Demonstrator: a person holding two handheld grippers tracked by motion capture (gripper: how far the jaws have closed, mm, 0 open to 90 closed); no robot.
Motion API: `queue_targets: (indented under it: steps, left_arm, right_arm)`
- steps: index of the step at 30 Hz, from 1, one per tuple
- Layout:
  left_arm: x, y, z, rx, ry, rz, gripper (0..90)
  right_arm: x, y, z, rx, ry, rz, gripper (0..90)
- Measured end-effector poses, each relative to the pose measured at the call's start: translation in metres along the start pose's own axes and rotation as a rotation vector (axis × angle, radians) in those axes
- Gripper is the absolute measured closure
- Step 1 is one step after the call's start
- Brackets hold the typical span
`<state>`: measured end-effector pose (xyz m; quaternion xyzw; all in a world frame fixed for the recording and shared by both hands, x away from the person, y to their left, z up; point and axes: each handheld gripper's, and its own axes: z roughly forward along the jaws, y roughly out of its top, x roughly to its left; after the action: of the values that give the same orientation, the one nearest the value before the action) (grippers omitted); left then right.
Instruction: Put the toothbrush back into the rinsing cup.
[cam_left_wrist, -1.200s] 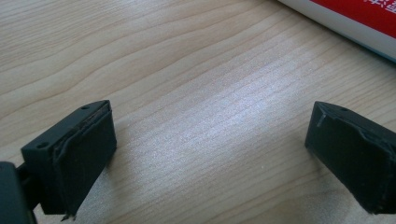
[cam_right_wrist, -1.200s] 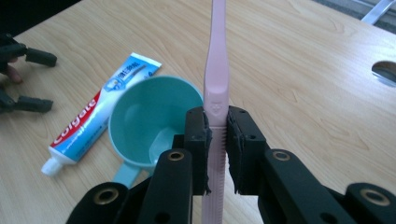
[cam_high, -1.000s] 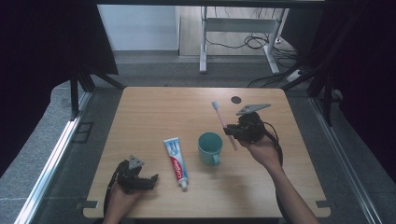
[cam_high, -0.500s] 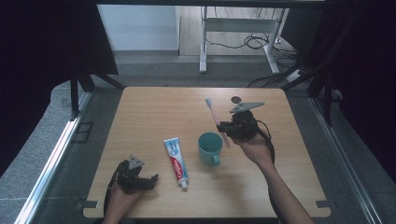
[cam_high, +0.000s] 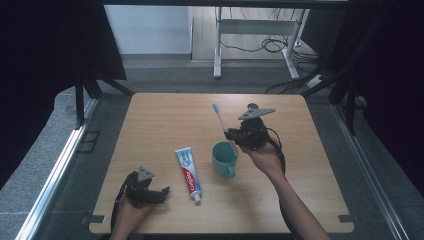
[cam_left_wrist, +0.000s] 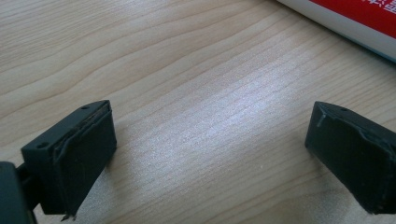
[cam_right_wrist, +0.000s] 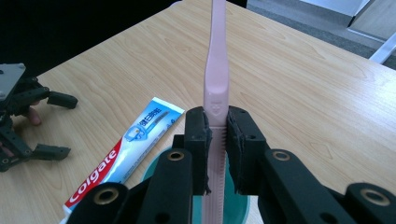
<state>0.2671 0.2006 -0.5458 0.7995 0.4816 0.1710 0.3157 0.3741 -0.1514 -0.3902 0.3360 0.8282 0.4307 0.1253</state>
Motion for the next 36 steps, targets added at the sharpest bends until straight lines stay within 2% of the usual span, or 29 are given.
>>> queue_targets:
  steps: [15, 36]
  left_arm:
    - [0.000, 0.000, 0.000, 0.003, 0.000, 0.004, 1.7]
    - [0.000, 0.000, 0.000, 0.004, -0.001, 0.002, 1.7]
  right_arm:
    - [0.006, -0.001, 0.017, 0.005, 0.015, -0.005, 78.9]
    - [0.001, -0.029, 0.042, 0.059, 0.035, 0.028, 78.9]
